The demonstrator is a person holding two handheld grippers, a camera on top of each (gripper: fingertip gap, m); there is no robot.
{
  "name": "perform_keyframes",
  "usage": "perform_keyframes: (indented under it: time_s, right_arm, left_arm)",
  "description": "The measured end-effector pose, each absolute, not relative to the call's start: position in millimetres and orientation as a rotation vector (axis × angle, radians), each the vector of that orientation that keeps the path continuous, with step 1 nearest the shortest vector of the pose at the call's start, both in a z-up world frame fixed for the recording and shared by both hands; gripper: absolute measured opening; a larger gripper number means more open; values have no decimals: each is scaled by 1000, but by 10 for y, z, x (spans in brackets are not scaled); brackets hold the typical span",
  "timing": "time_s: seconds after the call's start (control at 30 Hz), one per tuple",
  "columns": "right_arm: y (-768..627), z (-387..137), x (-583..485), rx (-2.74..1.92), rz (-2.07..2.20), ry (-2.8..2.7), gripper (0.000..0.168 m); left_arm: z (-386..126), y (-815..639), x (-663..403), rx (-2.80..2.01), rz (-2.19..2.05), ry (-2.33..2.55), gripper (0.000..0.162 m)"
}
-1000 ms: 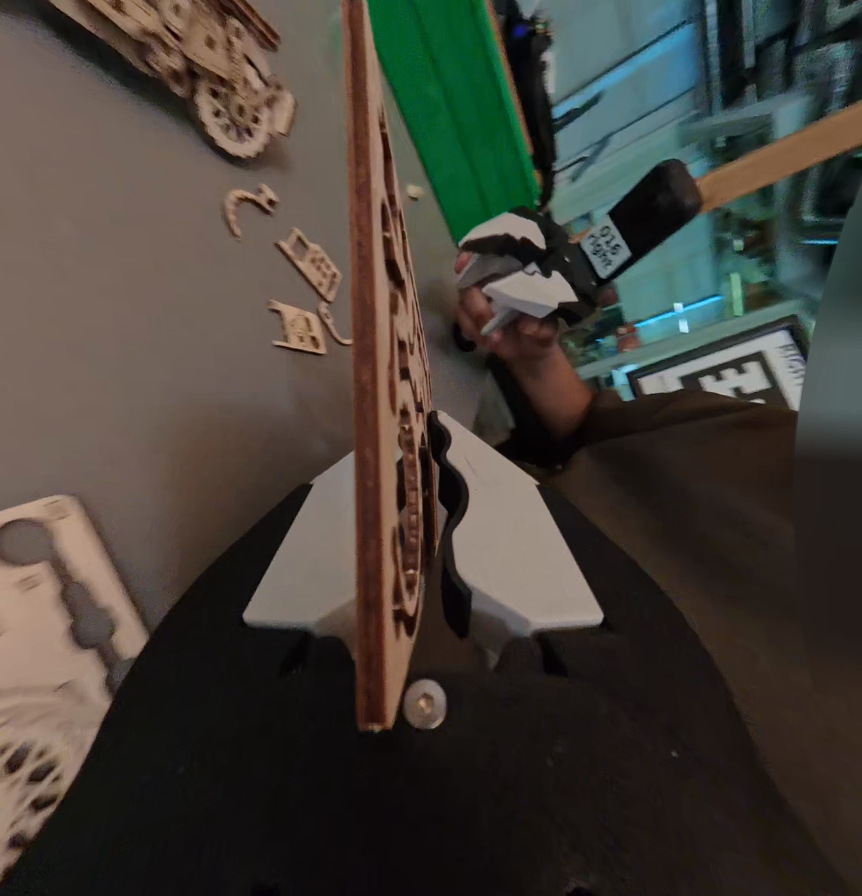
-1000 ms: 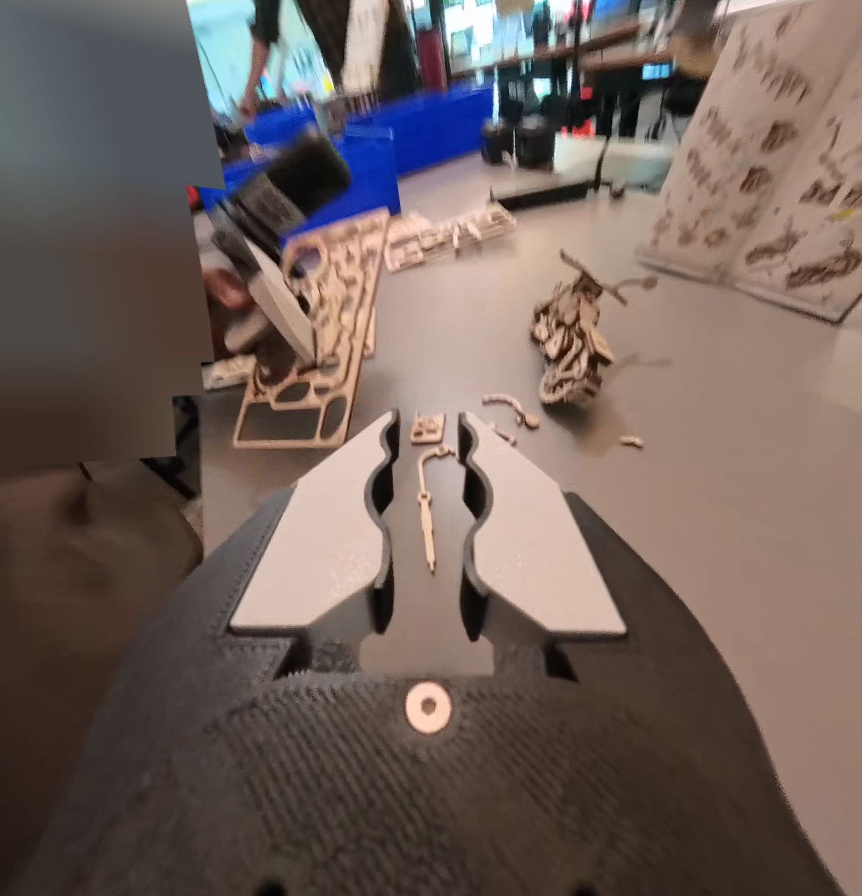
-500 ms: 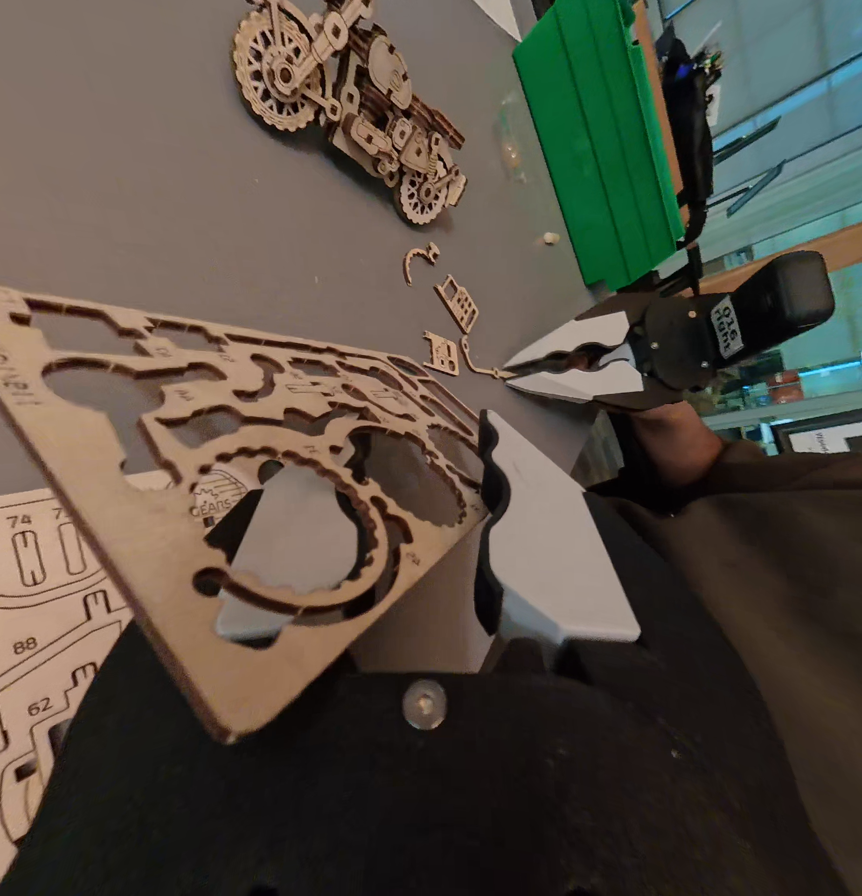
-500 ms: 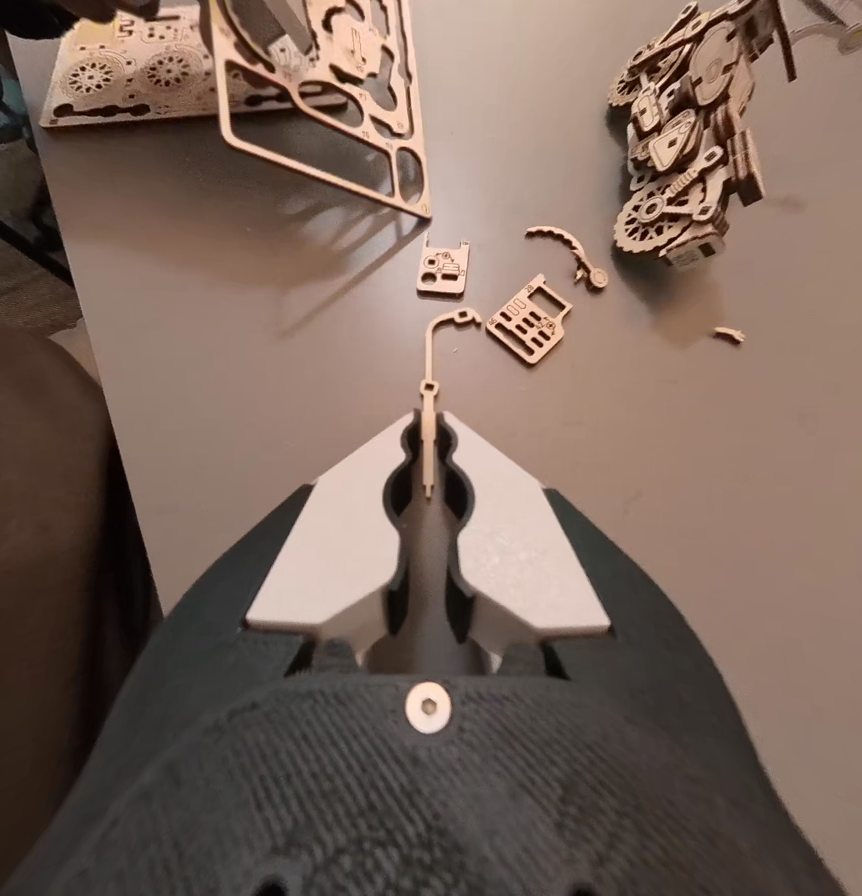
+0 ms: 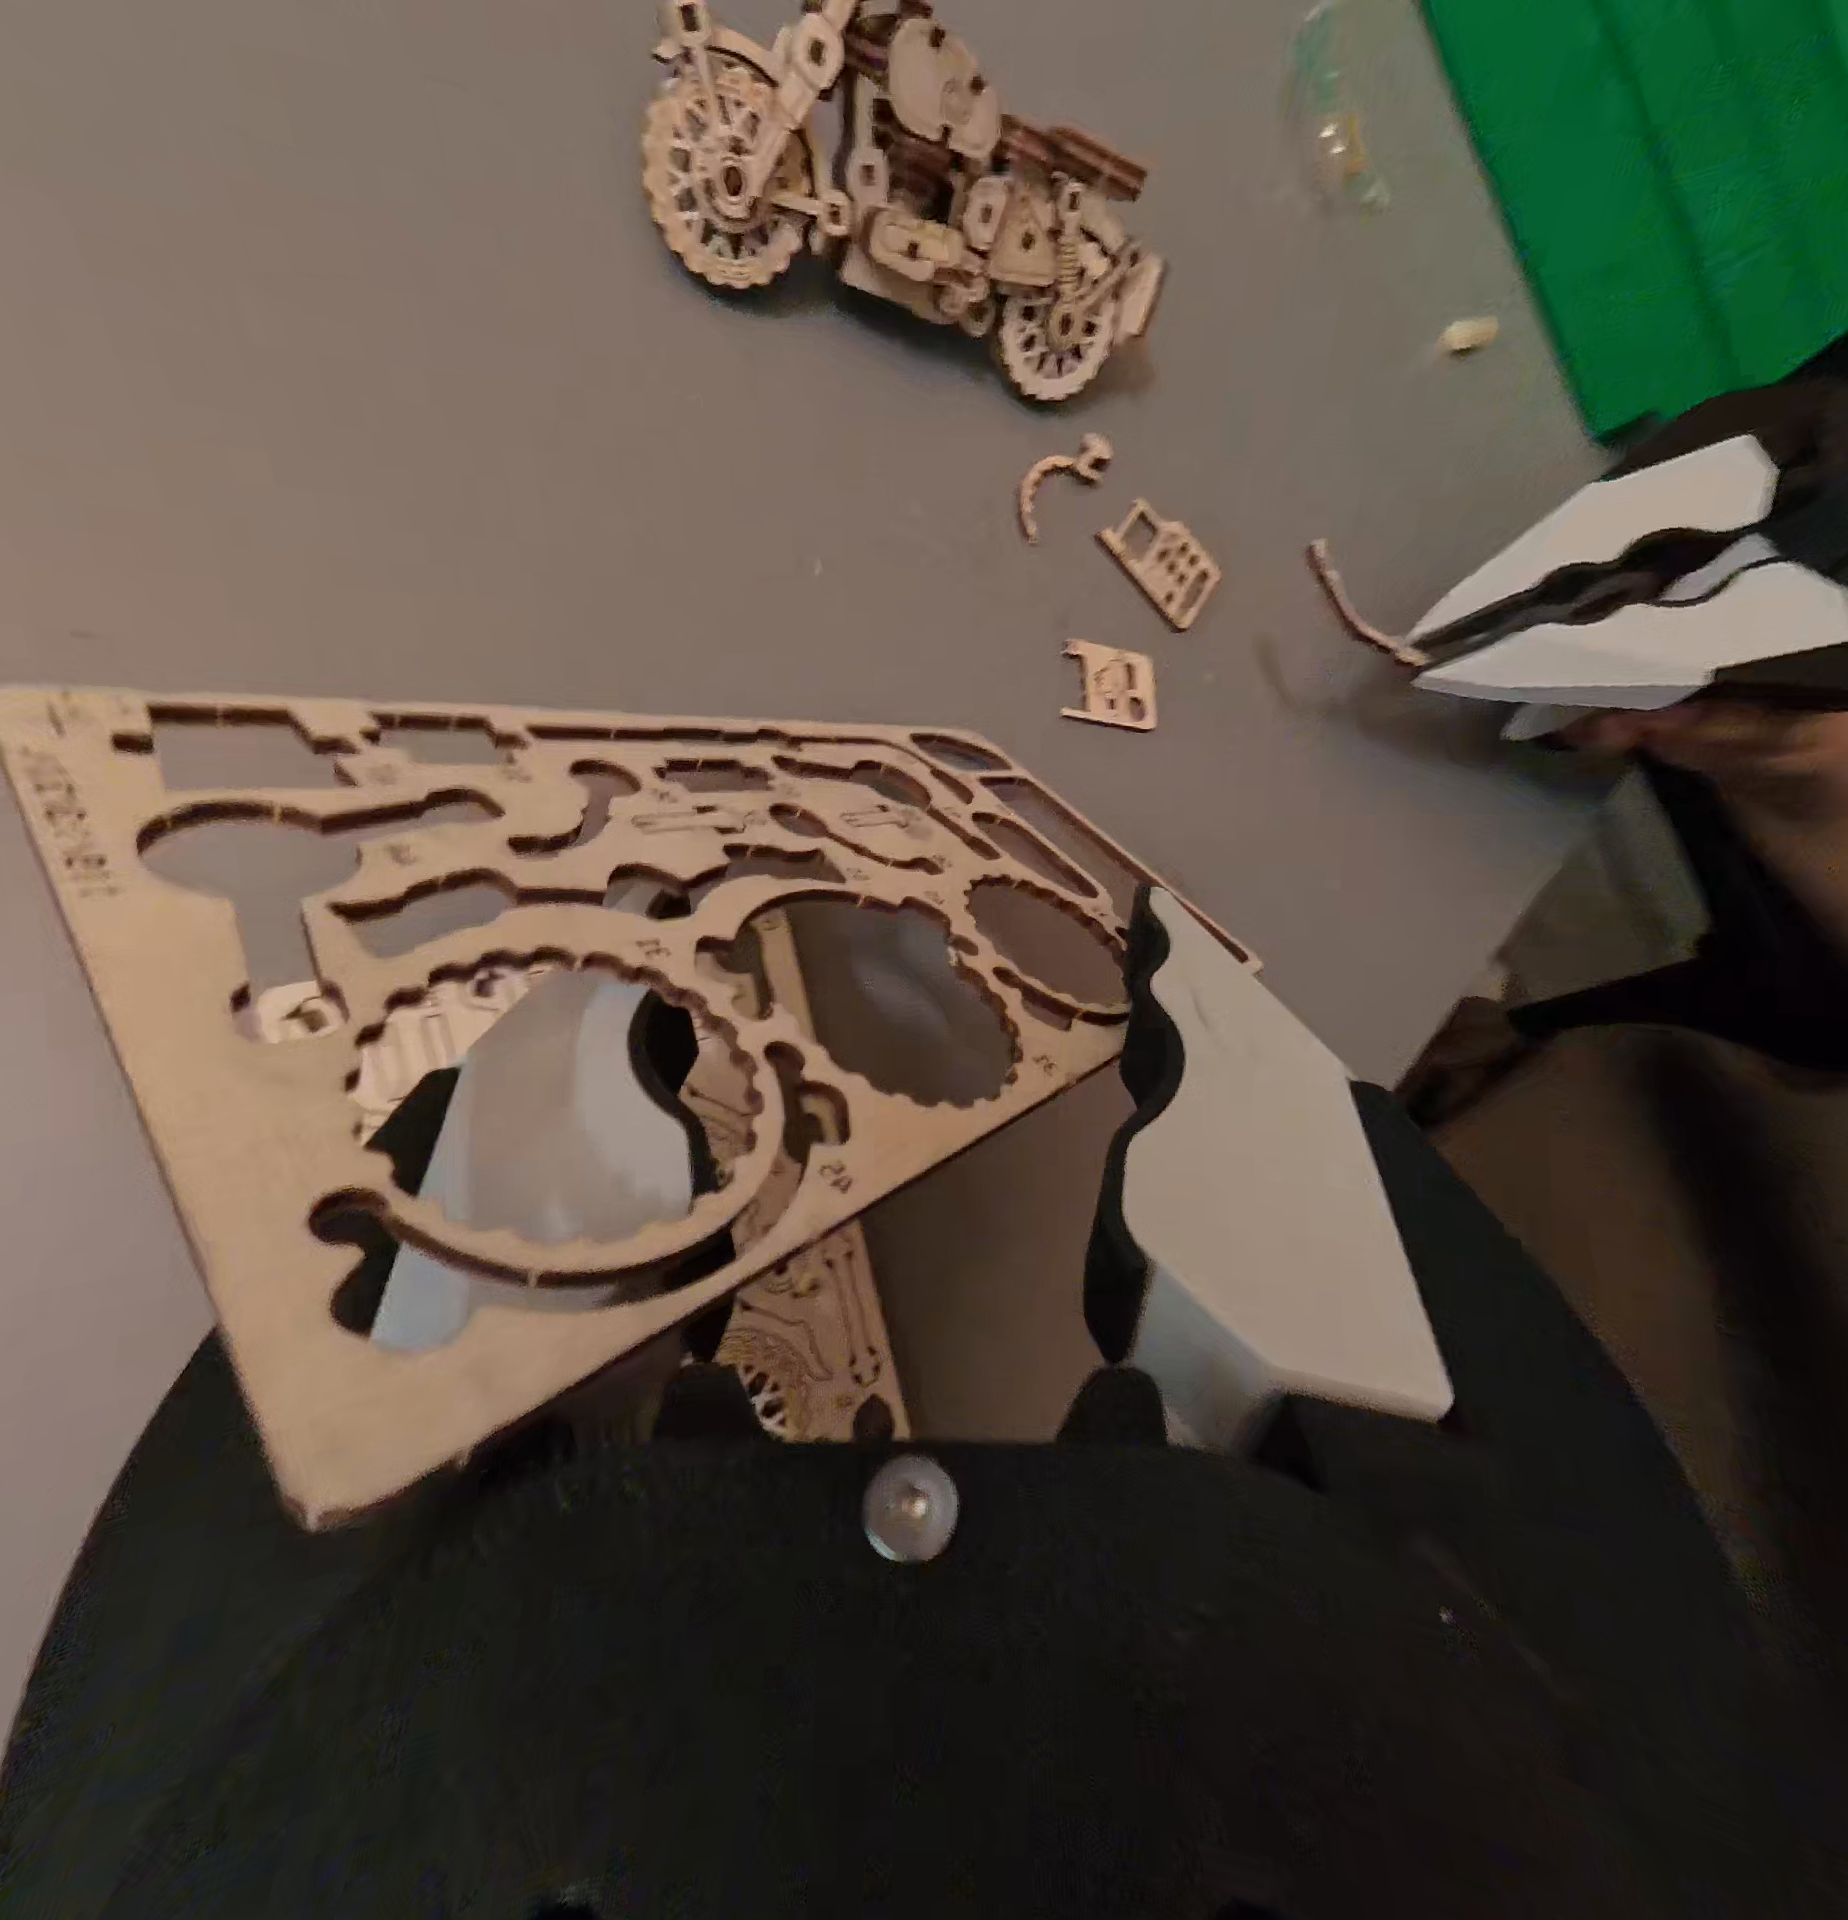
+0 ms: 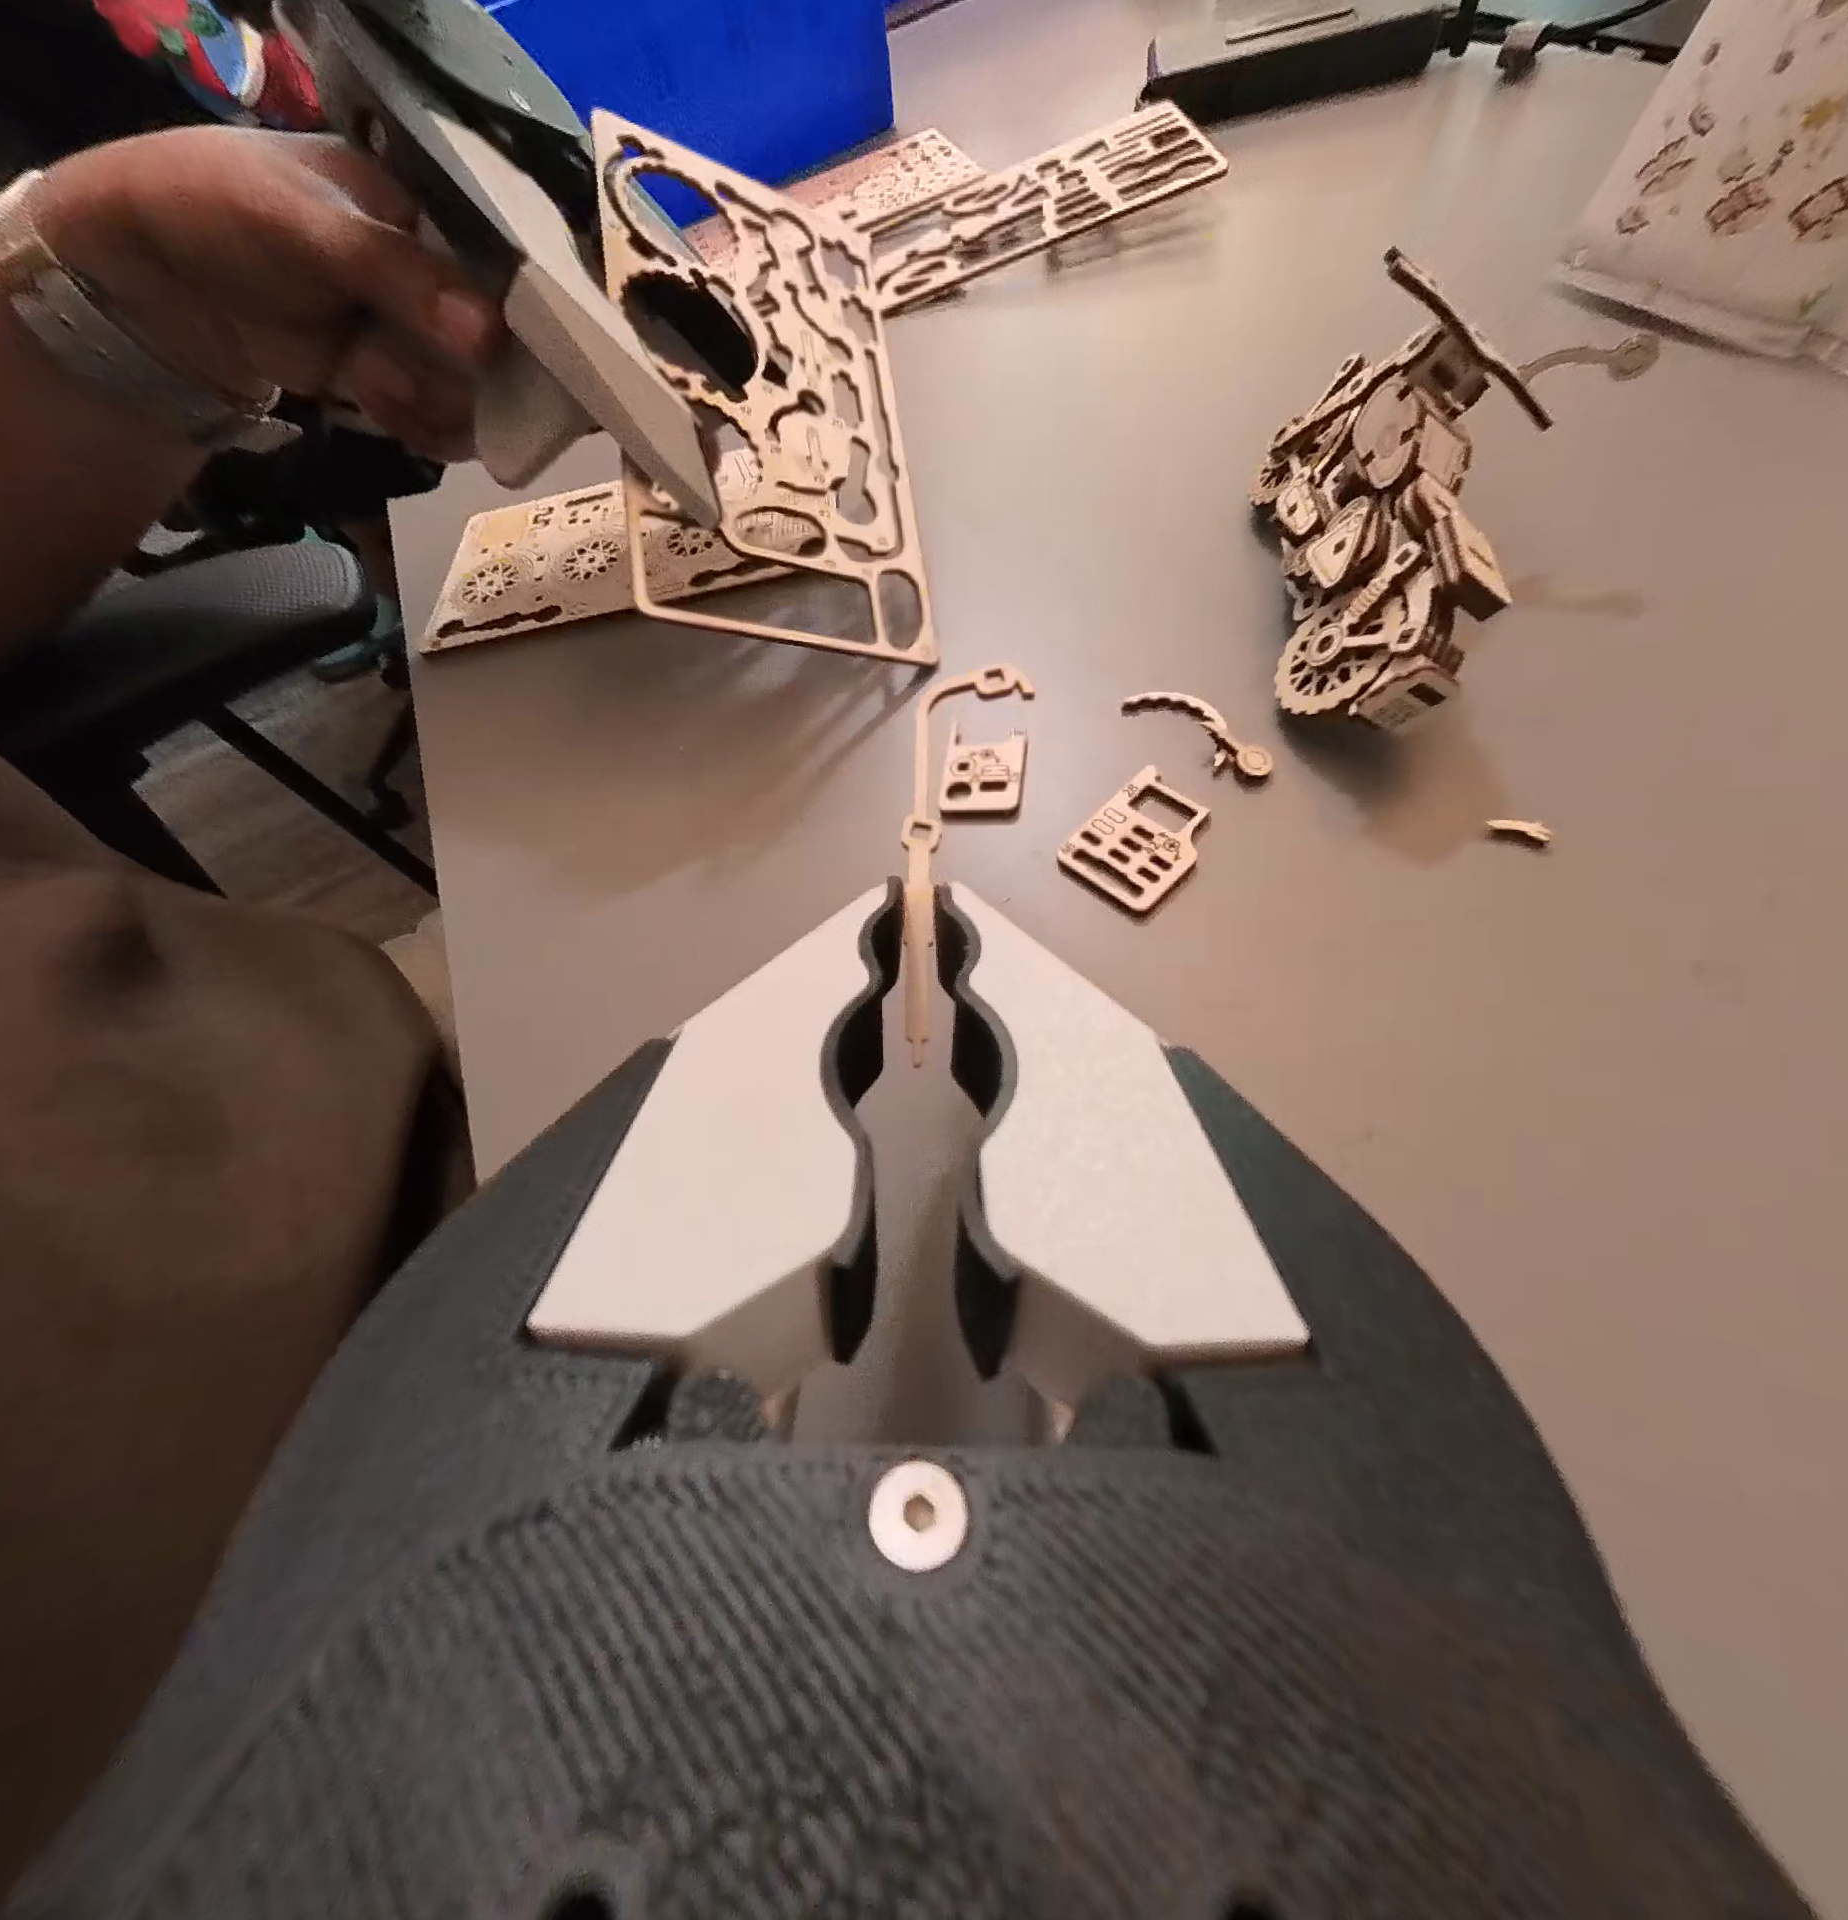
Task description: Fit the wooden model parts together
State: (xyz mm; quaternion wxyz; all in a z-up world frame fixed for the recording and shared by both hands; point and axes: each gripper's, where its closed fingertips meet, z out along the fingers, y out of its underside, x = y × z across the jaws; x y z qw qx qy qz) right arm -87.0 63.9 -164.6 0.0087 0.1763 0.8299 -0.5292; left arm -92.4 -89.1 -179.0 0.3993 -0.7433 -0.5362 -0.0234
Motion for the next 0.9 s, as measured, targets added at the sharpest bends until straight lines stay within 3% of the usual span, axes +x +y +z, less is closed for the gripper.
perform_keyframes:
  time_s: [0.3, 0.53, 0.9]
  right_arm:
    - [620, -1630, -856, 547, -1671, 2576, 4]
    - [600, -1583, -868, 591, -1704, 2507, 4]
    - [627, -1509, -883, 610, -1743, 2481, 4]
  left_arm:
    - [-1857, -1182, -974, -2031, 183, -1409, 88]
    - [-1859, -994, -950, -2182, 22, -1190, 63]
    - [-1913, -1374, -1647, -2319, -145, -1188, 64]
